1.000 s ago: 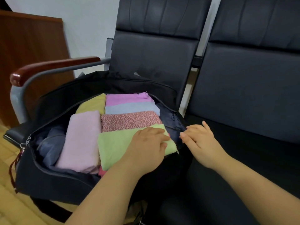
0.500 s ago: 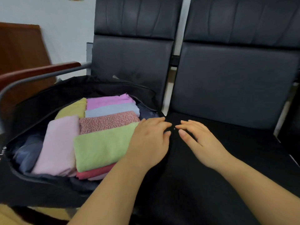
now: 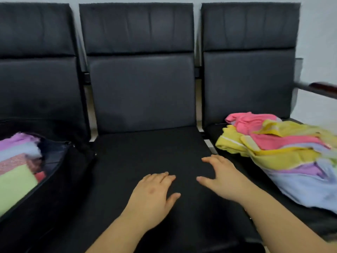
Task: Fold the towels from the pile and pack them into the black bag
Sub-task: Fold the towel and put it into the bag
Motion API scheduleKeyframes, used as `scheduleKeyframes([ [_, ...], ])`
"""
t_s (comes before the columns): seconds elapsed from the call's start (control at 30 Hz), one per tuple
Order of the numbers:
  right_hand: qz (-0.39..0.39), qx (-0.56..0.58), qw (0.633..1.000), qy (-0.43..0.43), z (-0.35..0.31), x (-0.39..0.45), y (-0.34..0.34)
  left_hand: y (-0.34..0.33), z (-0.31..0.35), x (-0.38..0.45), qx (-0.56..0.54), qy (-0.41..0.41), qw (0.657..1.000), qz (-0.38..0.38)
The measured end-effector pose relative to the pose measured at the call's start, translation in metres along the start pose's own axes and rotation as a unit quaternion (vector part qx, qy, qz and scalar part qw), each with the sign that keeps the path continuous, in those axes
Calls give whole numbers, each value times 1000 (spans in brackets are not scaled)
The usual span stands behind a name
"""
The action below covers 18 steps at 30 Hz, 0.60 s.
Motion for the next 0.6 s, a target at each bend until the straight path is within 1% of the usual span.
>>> scheduleKeyframes([
  [0.03,-1,2,1000,-11,14,-2,7,-2,10,7,-1,0,1000,-24],
  [0.07,8,2,1000,-15,27,-4,16,2,21,14,8,-5,1000,-5],
  [0.1,21,0,1000,-22,39,-6,26,5,35,22,11,-11,1000,-17],
  [0.2,60,-7,996,-62,78,-18,53,5,75,51,20,-86,996,-6],
  [0.27,95,-8,992,-88,101,-24,68,12,98,75,19,-107,994,9],
  [0.3,116,-7,988,-100,113,-26,75,13,110,86,20,-113,993,5],
  [0.47,193,22,966,-171,169,-37,106,15,160,131,-27,-160,987,3],
  [0.6,276,76,931,-225,209,-50,122,6,187,159,-69,-176,982,-8],
])
Point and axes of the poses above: each hand's wrist, its own x-axis towards the middle knuckle, its own y-axis out of the back of the hand, z = x × y, the point moved 6 cm from there along x, towards the middle knuckle, and after that the axes turned 4 degrees about -z, right-handed, at the moved point
